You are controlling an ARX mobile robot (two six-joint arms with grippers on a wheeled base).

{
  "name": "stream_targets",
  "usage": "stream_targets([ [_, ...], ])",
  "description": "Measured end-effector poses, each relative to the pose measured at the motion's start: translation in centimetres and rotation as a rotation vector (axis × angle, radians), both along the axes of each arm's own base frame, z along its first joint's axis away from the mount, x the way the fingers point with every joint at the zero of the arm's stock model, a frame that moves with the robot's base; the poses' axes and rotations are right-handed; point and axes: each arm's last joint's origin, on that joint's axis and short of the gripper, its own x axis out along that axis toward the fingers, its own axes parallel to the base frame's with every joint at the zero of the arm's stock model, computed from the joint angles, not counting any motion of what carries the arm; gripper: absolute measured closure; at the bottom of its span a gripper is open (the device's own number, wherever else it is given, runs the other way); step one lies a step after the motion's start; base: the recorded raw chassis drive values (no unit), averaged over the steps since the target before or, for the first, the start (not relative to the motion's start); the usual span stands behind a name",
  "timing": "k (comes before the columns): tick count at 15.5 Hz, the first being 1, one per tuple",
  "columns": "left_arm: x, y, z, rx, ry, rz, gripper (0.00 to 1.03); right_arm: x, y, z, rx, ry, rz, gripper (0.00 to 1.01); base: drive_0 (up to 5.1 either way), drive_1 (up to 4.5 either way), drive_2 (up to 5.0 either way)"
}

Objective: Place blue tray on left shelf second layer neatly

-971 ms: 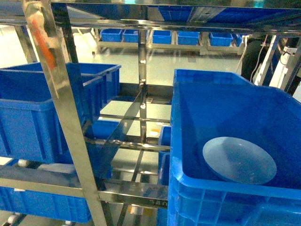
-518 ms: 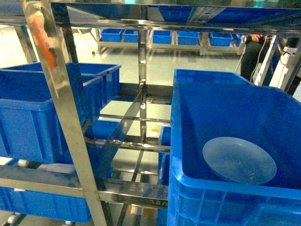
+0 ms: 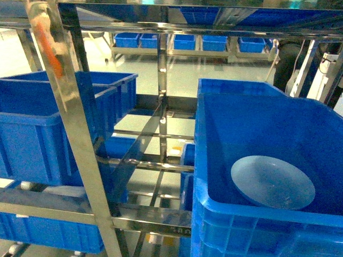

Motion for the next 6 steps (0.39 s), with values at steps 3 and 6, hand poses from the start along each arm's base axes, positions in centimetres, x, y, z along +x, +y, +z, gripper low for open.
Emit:
stream_targets([
  [3, 0.0, 0.0, 0.0, 0.0, 0.0, 0.0, 0.05, 0.0, 0.0, 0.0, 0.0, 0.0, 0.0, 0.03, 0.0, 0.0, 0.0],
  [6, 0.0, 0.0, 0.0, 0.0, 0.0, 0.0, 0.05, 0.0, 0.0, 0.0, 0.0, 0.0, 0.0, 0.03, 0.0, 0.0, 0.0],
])
